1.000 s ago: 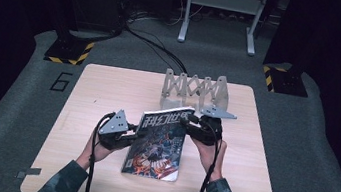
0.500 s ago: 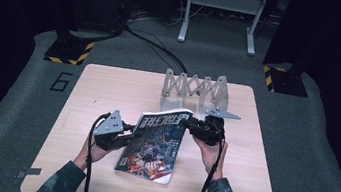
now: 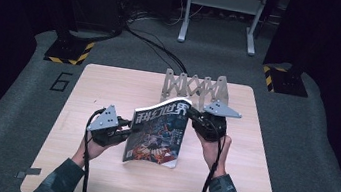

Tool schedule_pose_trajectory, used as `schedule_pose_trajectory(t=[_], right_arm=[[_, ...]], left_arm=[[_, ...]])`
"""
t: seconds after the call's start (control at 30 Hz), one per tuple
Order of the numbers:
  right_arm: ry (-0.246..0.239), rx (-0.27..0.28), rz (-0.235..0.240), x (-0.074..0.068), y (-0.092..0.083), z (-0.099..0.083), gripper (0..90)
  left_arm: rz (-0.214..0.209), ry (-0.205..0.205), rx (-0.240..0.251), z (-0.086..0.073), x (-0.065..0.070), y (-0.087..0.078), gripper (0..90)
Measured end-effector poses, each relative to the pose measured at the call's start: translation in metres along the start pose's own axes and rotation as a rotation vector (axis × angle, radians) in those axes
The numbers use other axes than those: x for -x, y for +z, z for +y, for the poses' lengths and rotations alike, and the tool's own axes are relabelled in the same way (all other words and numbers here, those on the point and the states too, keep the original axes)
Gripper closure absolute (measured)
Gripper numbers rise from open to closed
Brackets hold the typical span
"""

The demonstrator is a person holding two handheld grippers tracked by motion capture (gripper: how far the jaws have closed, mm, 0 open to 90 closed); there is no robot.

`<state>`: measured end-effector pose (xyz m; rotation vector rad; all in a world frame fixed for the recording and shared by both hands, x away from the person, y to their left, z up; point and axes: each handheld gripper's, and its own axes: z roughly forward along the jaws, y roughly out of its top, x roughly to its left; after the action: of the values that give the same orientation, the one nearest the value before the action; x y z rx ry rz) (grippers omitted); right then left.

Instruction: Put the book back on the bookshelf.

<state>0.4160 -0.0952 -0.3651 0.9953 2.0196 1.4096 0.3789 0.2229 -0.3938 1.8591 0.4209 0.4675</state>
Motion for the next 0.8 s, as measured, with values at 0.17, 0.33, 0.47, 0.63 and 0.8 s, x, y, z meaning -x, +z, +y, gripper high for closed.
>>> schedule_pose_trajectory(t=[0.17, 0.33, 0.47, 0.63, 0.8], right_arm=[[-0.073, 0.019, -0.029, -0.008, -0.007, 0.010, 84.1], [-0.095, 0.027, -0.025, -0.009, -0.014, 0.010, 84.1], [-0.100, 0.028, -0.017, -0.010, -0.015, 0.010, 84.0], [-0.118, 0.022, -0.007, -0.012, -0.016, 0.011, 83.9], [-0.114, 0.017, -0.002, -0.012, -0.016, 0.012, 83.7]], left_arm=[[-0.012, 0.003, -0.013, 0.000, 0.000, 0.004, 80.5], [-0.014, -0.022, -0.016, -0.002, -0.002, 0.004, 81.0], [-0.006, -0.020, -0.038, 0.000, -0.003, 0.003, 79.6], [0.003, -0.035, -0.047, 0.007, -0.005, 0.000, 73.0], [0.008, -0.048, -0.060, 0.015, -0.006, 0.000, 68.6]])
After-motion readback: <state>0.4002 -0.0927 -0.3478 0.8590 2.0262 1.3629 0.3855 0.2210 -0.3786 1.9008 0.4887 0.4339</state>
